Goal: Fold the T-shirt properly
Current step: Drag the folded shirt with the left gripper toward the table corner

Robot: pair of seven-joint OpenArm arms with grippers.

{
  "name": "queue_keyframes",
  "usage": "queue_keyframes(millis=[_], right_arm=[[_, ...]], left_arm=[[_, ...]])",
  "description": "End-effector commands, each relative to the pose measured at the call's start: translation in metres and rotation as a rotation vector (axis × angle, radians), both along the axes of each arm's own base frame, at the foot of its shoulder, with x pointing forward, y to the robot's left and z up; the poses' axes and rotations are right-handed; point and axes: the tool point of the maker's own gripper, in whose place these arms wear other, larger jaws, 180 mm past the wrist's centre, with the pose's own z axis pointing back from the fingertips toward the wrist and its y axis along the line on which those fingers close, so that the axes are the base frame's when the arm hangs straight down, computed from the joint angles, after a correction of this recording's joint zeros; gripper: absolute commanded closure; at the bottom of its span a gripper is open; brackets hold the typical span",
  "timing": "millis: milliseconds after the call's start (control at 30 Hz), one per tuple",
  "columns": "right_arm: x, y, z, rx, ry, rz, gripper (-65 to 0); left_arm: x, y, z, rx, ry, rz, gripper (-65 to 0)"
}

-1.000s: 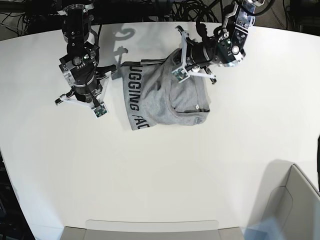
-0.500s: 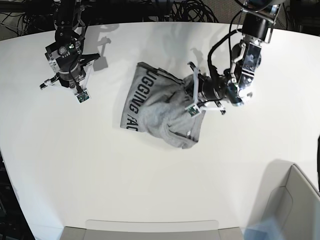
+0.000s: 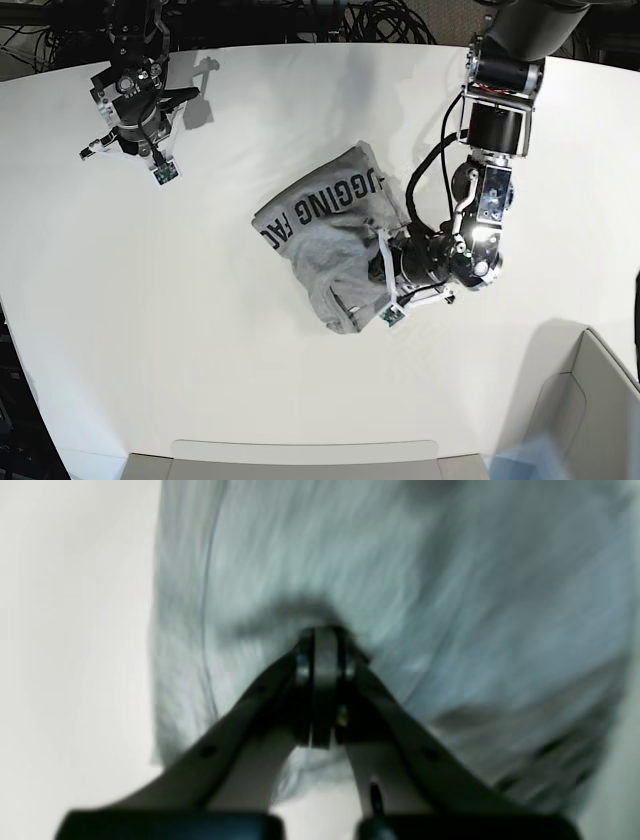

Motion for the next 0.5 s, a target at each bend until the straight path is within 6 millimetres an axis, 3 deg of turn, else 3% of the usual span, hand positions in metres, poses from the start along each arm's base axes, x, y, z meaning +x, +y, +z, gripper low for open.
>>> queue_keyframes(millis=[0, 100, 233, 367, 467], right_arm=[[0.007, 0.000, 0.009, -0.005, -0.039, 0.018, 0.0], [0.012, 0.001, 0.012, 0.019, -0.086, 0.018, 0.0], [0.021, -0.012, 0.020, 0.034, -0.146, -0.031, 0.0], [0.026, -0.028, 0.028, 0.019, -0.181, -0.075, 0.0], [0.029, -0.041, 0.033, 0.004, -0.199, -0.106, 0.0]], left_arm=[[0.023, 0.009, 0.035, -0.032, -0.099, 0.071, 0.0], [0.017, 0.002, 0.053, -0.120, -0.153, 0.167, 0.0], [-0.007, -0.041, 0.078, -0.244, -0.247, 0.172, 0.0], [-0.040, -0.086, 0.061, -0.259, -0.196, 0.083, 0.0], [-0.057, -0.107, 0.047, -0.272, -0.159, 0.054, 0.0]])
